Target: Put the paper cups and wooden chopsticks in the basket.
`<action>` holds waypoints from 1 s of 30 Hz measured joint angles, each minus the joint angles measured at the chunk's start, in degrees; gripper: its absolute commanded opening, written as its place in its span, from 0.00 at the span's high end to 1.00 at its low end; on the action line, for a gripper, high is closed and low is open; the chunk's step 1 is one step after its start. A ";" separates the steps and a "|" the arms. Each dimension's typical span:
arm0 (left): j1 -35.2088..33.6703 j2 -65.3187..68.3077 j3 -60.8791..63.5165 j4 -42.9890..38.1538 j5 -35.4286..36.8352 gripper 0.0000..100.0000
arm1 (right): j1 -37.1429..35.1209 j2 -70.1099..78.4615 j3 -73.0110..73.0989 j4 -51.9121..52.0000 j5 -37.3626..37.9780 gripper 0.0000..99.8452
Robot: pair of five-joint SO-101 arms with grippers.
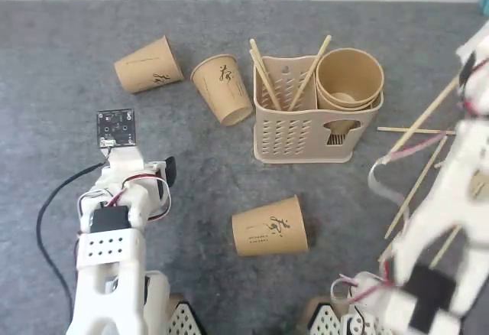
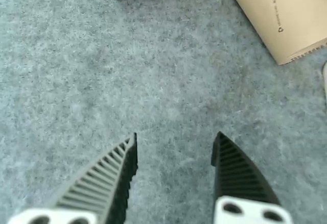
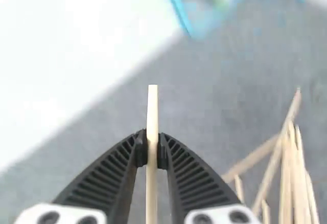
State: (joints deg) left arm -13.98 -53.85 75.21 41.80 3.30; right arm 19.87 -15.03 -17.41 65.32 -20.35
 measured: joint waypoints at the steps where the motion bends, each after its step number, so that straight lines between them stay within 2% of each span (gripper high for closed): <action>1: 0.00 0.00 0.00 0.00 0.00 0.77 | -1.41 -3.43 0.00 0.00 0.00 0.99; 7: 0.00 0.00 0.00 0.00 0.00 0.77 | -14.68 -16.97 0.09 -5.89 0.00 0.99; 14: 0.00 0.00 0.97 0.00 0.00 0.77 | -26.02 -19.52 9.05 -27.69 0.00 0.99; 20: 0.00 0.00 1.05 -0.18 0.00 0.77 | -32.35 -19.43 22.51 -46.59 5.98 0.99; 30: 0.00 0.00 1.05 -1.23 0.00 0.77 | -34.02 -18.02 38.95 -62.95 7.65 0.99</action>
State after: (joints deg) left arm -13.98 -53.85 76.26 40.57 3.30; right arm -14.15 -33.05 21.54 2.37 -12.70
